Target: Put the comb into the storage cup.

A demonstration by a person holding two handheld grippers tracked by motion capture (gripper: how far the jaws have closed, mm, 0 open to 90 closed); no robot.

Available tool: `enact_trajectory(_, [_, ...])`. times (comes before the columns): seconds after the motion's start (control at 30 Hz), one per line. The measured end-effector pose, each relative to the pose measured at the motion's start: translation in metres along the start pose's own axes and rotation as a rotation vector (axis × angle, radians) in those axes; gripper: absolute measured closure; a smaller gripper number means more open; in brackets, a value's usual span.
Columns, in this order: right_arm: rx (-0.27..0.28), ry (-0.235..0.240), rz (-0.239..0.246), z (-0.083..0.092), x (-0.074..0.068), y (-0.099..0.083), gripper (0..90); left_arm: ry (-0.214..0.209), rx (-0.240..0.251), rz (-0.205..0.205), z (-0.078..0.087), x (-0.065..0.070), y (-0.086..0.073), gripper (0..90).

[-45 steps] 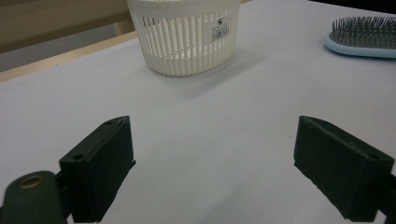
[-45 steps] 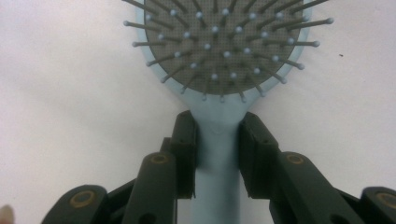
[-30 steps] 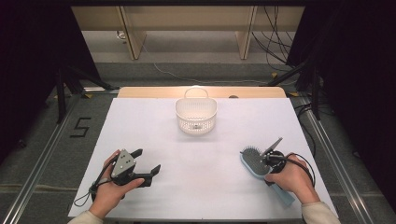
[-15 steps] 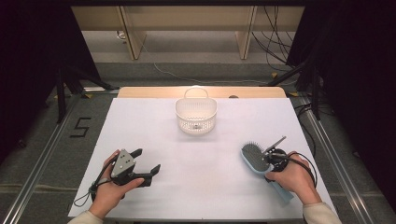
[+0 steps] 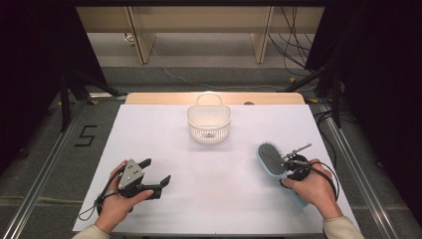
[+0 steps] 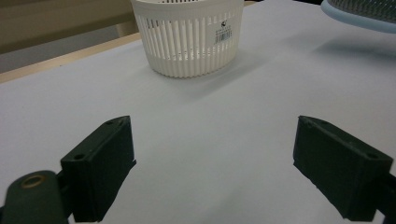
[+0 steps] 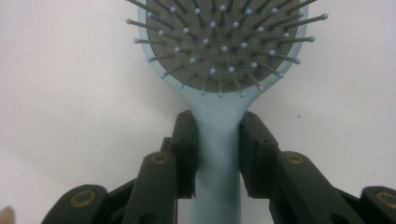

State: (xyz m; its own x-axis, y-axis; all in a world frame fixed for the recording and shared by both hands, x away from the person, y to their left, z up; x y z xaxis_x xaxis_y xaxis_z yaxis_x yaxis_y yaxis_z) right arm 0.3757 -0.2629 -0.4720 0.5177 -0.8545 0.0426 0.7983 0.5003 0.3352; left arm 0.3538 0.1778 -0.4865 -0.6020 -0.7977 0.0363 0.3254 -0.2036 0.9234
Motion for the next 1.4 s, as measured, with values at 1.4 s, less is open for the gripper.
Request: enact_trajectory(1.4, [0.355, -0.080, -0.042, 0.012, 0.006, 0.016, 70.4, 0.009, 0.006, 0.002, 0.001, -0.001, 0.001, 9.7])
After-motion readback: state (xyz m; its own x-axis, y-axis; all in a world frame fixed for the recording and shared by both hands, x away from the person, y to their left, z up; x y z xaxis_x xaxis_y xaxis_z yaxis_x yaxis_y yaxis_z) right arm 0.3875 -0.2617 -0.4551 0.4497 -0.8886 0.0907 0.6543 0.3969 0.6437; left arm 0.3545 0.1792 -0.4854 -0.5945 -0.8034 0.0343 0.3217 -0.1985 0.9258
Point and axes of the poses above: each handheld gripper's, and its own axes: z roughly backward along the jaws, y roughly out of its top, x roughly to its right, the point moved 4 cm from there along -z, roughly forward along the jaws, and after that the axes turned 3 degrees about z, right-handed, at the moved point
